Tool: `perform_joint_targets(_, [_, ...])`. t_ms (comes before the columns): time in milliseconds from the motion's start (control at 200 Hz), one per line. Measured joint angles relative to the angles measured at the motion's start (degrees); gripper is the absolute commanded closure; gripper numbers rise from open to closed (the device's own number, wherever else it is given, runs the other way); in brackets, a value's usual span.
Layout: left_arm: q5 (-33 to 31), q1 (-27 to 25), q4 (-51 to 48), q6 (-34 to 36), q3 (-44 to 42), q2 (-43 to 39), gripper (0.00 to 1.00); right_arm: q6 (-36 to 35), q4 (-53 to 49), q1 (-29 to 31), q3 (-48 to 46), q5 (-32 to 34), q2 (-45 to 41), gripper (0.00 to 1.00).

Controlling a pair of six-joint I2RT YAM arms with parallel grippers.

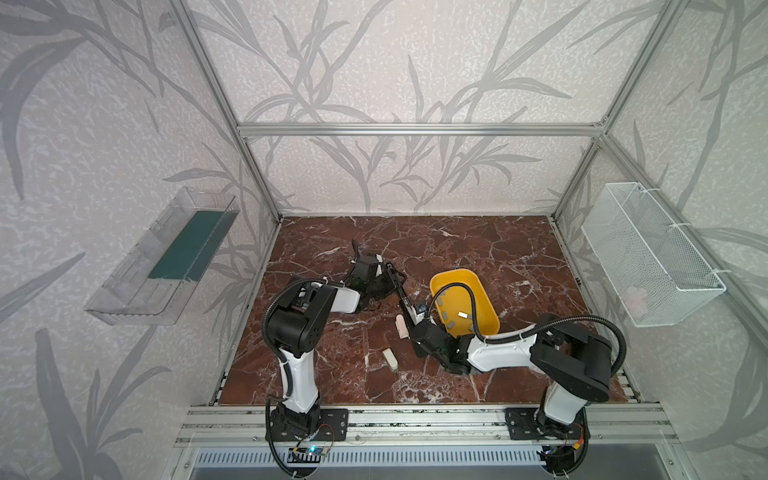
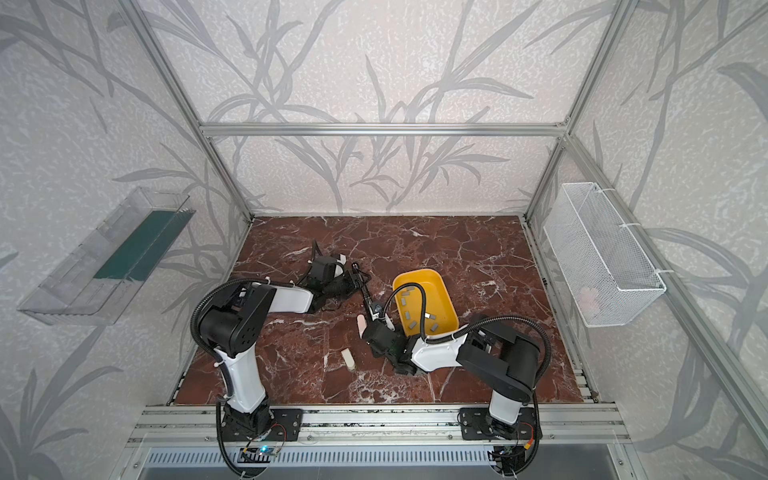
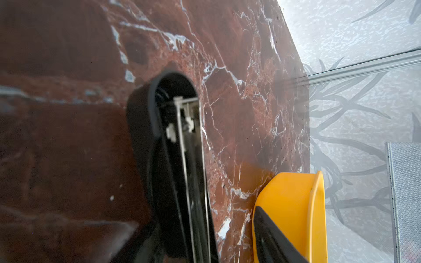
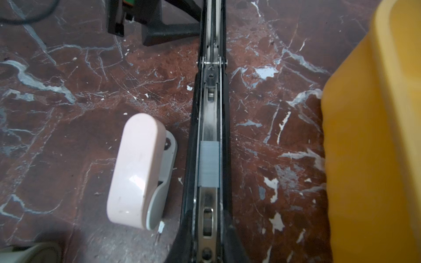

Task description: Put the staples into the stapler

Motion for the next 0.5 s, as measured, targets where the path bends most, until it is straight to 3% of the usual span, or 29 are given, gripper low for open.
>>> perform_joint_targets(215, [6.95,2.16,1.86,-1.18,0.63,1.79,0.38,-0.15,5.51,0.09,-2.82,0.33,-0.11,0.98])
perform_joint_targets(500, [10.12,2.97,1.77,-0.98,1.03,1.99,0.38,-0.72,6.93,1.07,-3.56,1.92,-0.09,1.0])
